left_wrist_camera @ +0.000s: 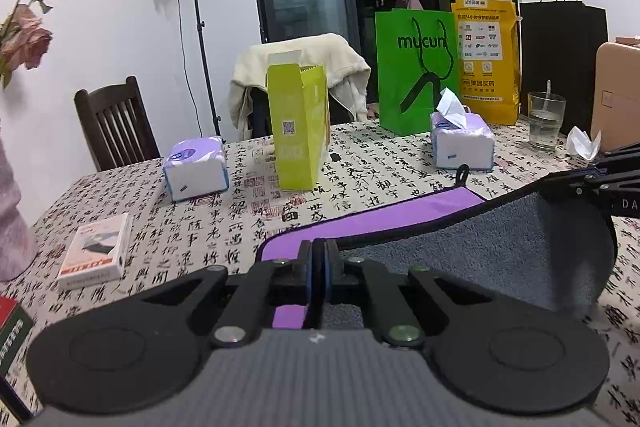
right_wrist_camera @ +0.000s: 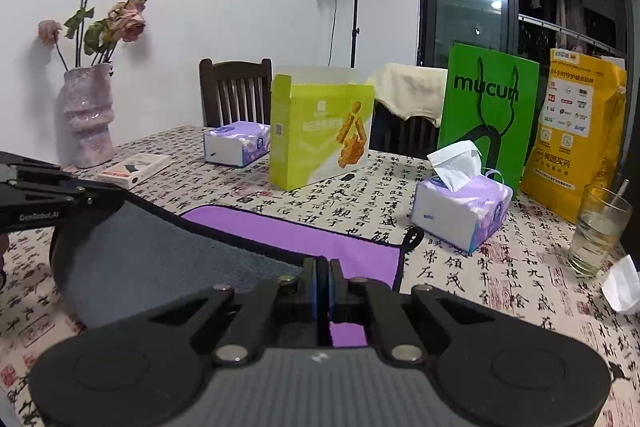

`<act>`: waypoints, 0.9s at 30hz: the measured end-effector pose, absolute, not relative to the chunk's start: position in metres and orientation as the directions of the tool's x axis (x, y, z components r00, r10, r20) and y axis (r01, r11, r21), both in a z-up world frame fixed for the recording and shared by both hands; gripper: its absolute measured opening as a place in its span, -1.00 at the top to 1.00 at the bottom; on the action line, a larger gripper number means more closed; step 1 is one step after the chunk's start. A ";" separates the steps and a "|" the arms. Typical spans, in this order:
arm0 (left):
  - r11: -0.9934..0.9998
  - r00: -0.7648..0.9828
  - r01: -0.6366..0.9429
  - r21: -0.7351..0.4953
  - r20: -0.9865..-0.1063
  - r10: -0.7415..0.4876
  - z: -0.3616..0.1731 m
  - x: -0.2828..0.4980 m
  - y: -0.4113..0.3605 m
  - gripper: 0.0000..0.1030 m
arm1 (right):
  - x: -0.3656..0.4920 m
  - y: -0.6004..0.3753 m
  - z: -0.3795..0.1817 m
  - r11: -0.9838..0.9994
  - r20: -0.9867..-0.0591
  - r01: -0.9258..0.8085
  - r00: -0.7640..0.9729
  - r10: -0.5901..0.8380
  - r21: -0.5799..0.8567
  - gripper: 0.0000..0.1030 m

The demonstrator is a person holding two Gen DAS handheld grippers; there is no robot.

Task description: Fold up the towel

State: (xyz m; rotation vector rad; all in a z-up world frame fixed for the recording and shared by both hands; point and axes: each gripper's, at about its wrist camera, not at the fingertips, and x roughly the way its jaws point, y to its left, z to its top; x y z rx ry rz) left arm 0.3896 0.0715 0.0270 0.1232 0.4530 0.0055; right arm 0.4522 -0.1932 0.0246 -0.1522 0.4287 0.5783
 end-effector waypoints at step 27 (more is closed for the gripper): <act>0.997 0.818 0.039 0.073 -0.575 0.010 0.005 0.525 0.110 0.87 | 0.594 -0.158 0.012 0.828 -0.544 -0.560 0.688 0.480 0.022 0.90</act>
